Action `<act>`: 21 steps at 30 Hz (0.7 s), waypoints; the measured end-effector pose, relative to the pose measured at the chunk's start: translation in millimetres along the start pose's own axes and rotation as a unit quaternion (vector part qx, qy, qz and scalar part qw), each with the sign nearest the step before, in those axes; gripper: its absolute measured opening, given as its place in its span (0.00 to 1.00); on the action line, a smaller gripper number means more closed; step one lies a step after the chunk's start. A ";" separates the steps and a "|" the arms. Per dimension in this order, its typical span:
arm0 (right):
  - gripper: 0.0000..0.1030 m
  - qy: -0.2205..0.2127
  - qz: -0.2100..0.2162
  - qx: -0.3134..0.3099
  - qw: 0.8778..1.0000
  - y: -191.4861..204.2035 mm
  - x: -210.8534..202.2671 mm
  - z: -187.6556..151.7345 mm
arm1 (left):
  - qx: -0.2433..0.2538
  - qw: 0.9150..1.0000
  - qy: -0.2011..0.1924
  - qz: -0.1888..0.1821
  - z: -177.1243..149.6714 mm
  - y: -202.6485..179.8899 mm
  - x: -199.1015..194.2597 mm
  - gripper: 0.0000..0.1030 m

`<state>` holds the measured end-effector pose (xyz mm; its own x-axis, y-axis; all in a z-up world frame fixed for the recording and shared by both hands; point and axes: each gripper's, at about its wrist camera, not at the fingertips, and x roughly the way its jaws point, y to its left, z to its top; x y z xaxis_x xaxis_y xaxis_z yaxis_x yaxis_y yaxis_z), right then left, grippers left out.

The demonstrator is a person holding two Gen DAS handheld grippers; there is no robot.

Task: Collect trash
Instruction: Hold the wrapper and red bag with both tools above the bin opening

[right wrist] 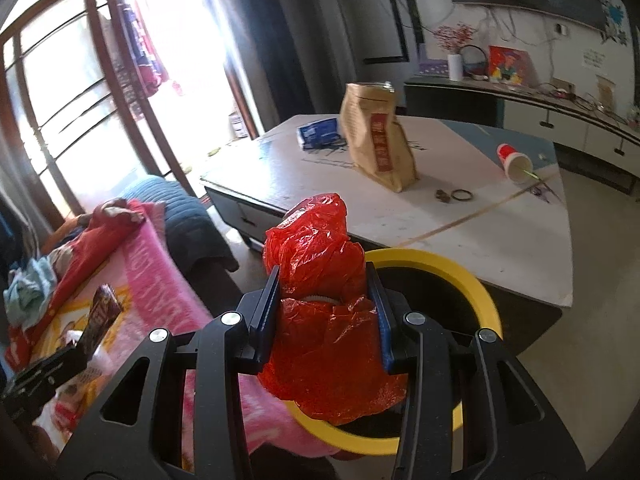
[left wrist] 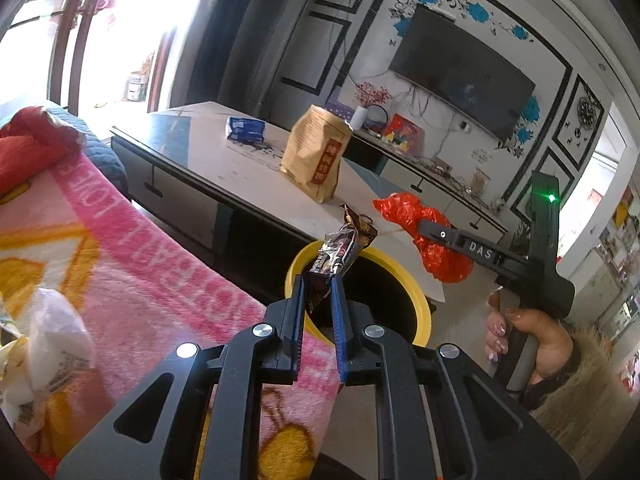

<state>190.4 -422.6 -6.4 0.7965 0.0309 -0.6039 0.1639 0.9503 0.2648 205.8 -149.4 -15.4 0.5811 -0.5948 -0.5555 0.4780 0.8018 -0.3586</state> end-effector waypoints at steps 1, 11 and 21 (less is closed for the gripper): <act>0.31 0.001 -0.004 0.004 1.000 -3.8 1.4 0.2 | 0.003 1.000 0.001 0.001 -0.9 -1.0 3.6 0.12; 0.31 0.017 -0.026 0.039 0.999 -35.9 14.6 -3.4 | 0.023 0.999 0.028 -0.002 -9.1 -16.2 32.8 0.12; 0.31 0.031 -0.047 0.057 0.997 -57.8 25.1 -7.3 | 0.043 0.998 0.055 0.002 -14.9 -28.4 61.6 0.12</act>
<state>196.7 -474.4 -42.3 0.7380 -0.0343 -0.6739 0.3033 0.9090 0.2860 218.2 -208.0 -50.6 0.5095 -0.5774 -0.6380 0.5330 0.7939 -0.2928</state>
